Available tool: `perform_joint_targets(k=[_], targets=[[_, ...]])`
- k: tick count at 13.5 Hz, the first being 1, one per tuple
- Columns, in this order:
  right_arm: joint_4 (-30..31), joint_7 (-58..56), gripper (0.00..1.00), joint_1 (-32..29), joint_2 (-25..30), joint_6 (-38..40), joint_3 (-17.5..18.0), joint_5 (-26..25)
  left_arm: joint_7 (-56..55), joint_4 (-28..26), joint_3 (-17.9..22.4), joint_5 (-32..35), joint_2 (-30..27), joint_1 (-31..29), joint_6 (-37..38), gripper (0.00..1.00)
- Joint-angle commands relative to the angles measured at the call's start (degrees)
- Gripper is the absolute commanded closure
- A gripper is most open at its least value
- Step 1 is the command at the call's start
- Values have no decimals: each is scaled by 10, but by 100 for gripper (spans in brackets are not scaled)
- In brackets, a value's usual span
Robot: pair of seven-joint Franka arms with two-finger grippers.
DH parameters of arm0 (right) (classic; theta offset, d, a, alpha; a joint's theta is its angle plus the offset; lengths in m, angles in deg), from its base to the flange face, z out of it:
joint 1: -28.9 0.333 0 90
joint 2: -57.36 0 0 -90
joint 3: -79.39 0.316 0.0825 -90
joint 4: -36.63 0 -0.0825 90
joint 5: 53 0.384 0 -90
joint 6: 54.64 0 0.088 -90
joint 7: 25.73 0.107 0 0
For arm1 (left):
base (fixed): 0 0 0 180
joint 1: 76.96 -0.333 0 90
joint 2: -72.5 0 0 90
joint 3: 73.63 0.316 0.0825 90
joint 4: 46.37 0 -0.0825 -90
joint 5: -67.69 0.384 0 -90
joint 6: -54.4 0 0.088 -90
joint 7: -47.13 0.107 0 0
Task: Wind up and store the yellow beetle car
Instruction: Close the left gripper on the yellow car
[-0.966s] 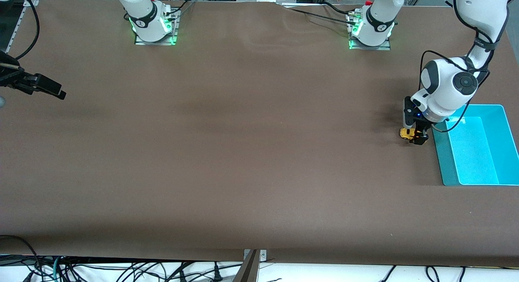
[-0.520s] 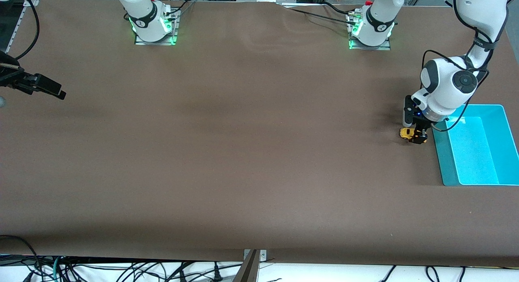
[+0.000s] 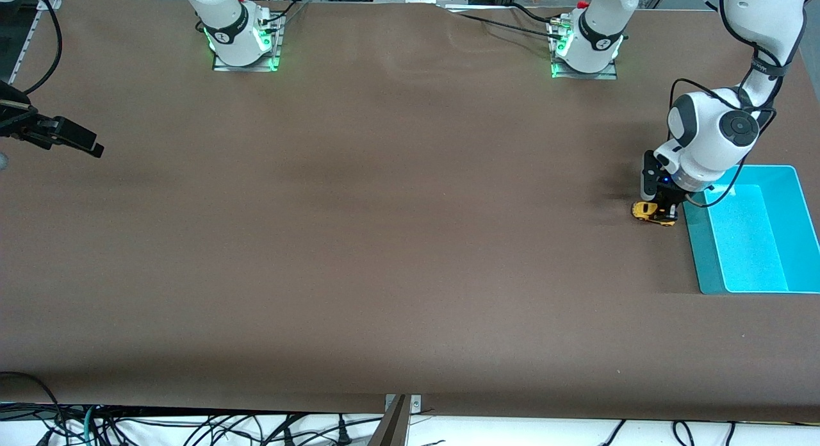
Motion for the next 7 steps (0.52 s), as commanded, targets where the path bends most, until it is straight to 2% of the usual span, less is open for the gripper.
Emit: perform_joint_targets(k=[1, 7], targets=[[-8, 9, 0, -3, -2, 8, 1, 6, 13, -6, 1, 2, -5, -4, -7, 60], [-8, 8, 0, -6, -2, 8, -1, 6, 8, -3, 0, -17, -12, 1, 0, 62]])
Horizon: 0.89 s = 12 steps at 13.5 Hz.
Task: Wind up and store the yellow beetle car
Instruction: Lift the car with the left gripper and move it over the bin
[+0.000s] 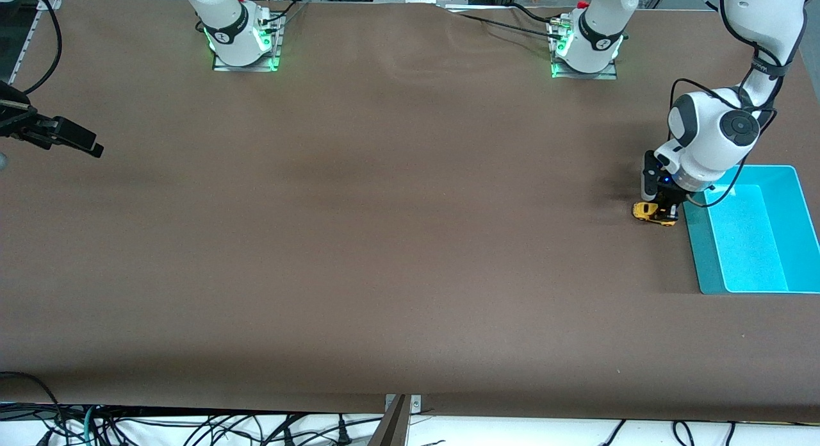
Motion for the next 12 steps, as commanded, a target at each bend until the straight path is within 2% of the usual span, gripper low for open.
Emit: perform_joint_targets(k=[1, 4, 7, 12], targets=[[-8, 8, 0, -6, -1, 8, 0, 6, 7, -1, 0, -21, -16, 4, 12, 62], [-8, 8, 0, -4, -1, 8, 1, 6, 5, 16, -4, -58, -48, 17, 83, 62], [-8, 8, 0, -4, -1, 8, 1, 6, -9, 70, -5, -62, -66, 24, 185, 62], [-8, 8, 0, -4, -1, 8, 1, 6, 14, 262, 4, -42, -65, 2, 431, 61]])
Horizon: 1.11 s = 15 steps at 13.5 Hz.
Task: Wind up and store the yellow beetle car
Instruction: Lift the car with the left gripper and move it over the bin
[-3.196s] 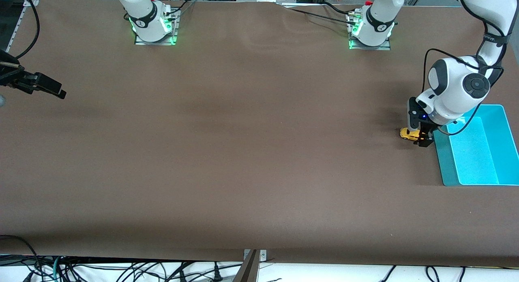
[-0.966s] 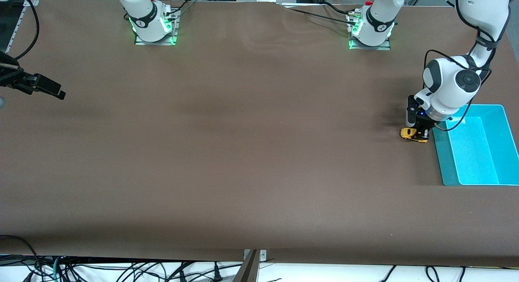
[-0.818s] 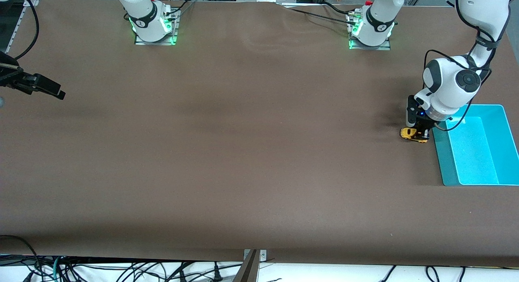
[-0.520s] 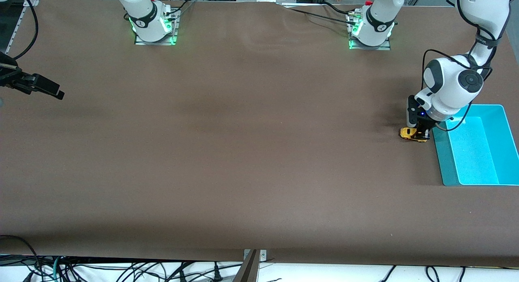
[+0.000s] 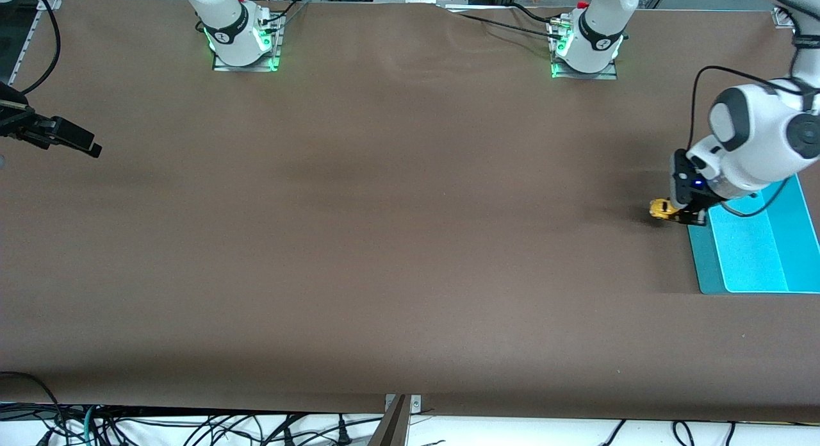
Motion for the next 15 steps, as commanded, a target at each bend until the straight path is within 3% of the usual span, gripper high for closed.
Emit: perform_joint_targets(k=[1, 4, 8, 15], targets=[[-8, 8, 0, -4, -1, 8, 2, 6, 38, 94, 13, 9, 7, -16, 98, 61], [-8, 8, 0, -4, -1, 8, 2, 6, 93, 114, 64, 8, 29, -32, 95, 61], [-8, 8, 0, -4, -1, 8, 2, 6, 150, 162, 65, 2, 101, -84, 64, 60], [-8, 8, 0, -4, -1, 7, 2, 6, 156, 161, 61, -31, 188, -110, -45, 59]])
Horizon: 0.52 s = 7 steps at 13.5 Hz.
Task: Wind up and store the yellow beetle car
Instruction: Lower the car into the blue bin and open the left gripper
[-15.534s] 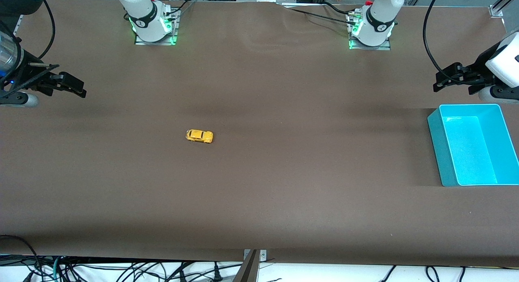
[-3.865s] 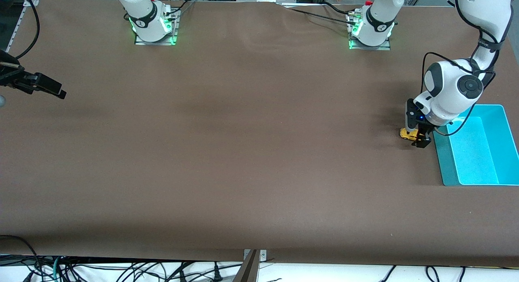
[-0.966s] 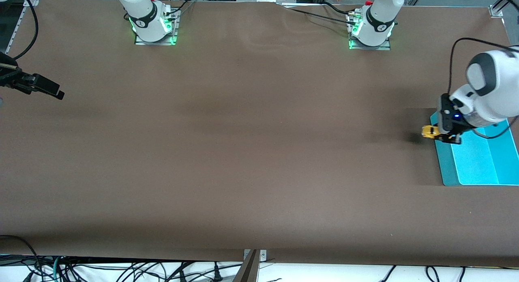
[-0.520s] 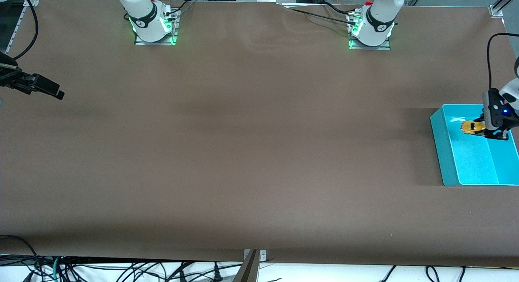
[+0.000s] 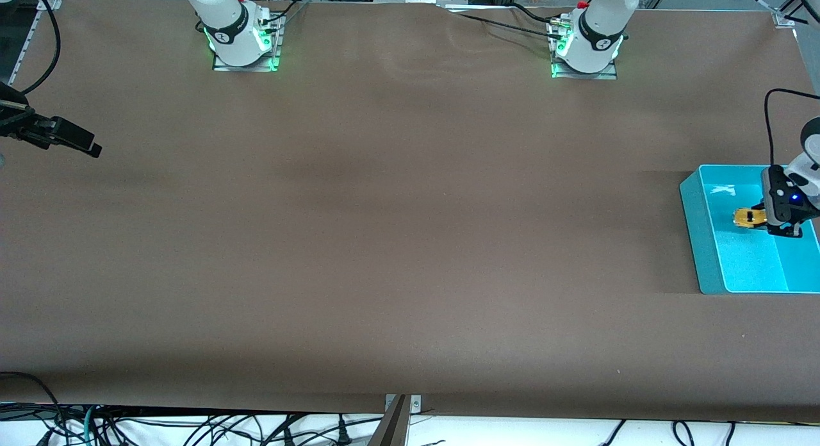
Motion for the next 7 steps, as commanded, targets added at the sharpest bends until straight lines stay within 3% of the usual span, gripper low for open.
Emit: perform_joint_targets(k=[1, 7], targets=[[-8, 8, 0, -4, -1, 7, 2, 6, 15, 21, -5, -17, 35, -3, -27, 59], [-8, 8, 0, -4, -1, 8, 2, 6, 15, 19, -6, -44, 79, 0, -75, 59]])
